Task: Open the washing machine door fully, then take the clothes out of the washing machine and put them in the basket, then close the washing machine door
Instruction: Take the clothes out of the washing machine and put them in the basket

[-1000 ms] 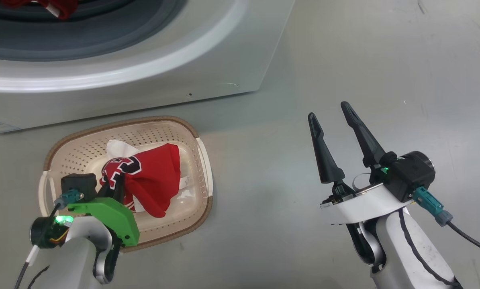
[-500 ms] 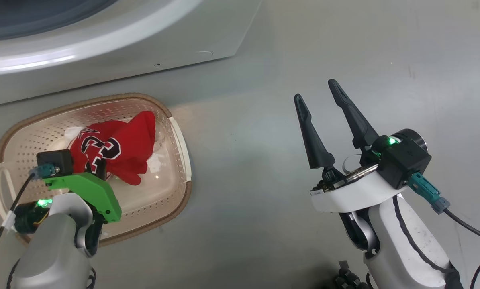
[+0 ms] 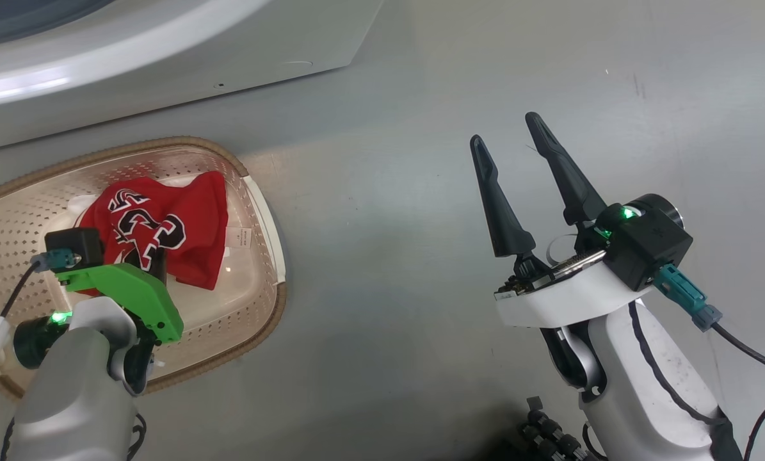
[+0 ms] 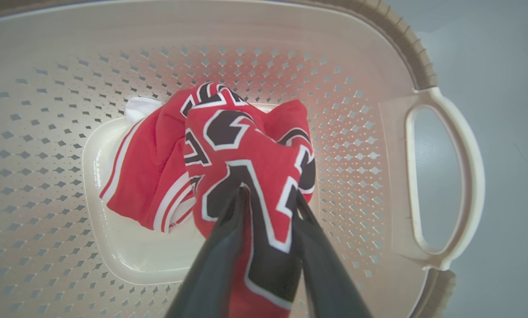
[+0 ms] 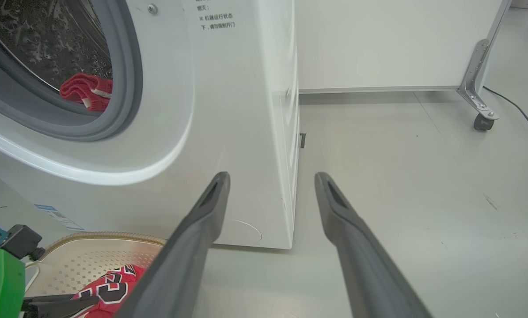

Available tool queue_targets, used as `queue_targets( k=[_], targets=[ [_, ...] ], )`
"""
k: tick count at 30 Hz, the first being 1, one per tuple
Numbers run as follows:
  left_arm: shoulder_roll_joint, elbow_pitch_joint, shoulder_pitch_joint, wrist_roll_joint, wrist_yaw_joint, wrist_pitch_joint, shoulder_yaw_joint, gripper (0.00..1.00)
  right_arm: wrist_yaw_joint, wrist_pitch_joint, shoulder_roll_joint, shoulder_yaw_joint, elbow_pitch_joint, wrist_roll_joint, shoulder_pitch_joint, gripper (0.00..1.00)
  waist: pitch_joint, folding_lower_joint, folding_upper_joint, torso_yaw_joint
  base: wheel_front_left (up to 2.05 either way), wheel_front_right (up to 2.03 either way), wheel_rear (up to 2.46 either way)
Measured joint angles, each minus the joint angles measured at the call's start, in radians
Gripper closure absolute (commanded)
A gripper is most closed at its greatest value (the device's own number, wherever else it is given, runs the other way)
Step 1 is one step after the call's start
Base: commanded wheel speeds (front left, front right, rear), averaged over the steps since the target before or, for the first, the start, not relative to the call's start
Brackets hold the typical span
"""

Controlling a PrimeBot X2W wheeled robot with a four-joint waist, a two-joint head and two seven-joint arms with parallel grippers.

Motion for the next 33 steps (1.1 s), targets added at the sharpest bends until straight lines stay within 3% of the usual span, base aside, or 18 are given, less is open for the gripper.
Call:
queue_targets(
  k=[1,2,19,25,33],
  targets=[
    [0.0,0.007,-0.003,0.0,0.0,-0.009,0.001,0.08,0.0,0.0,0.0,0.0,0.0,0.001,-0.001,0.0,0.0,0.0,0.0,0.0,0.0,0.0,0.0],
    [-0.002,0.018,-0.008,0.0,-0.001,-0.014,0.0,0.0,-0.001,0.0,0.0,-0.003,0.002,0.001,-0.003,0.0,-0.001,0.0,0.0,0.001,0.0,0.0,0.0],
    [-0.023,0.079,-0.022,0.032,-0.033,-0.202,-0.029,0.0,-0.01,0.0,0.0,-0.067,0.042,-0.008,-0.008,0.0,-0.084,0.0,0.0,0.055,0.0,0.0,0.0],
    [-0.036,0.059,-0.023,0.047,-0.045,-0.291,-0.04,0.0,-0.01,0.0,0.0,-0.099,0.061,-0.019,0.004,0.0,-0.126,0.0,0.0,0.091,0.0,0.0,0.0],
    [-0.046,-0.011,-0.021,0.059,-0.053,-0.319,-0.044,0.0,-0.006,0.0,0.0,-0.128,0.086,-0.03,0.046,0.0,-0.198,0.0,0.0,0.137,0.0,0.0,0.0]
  ],
)
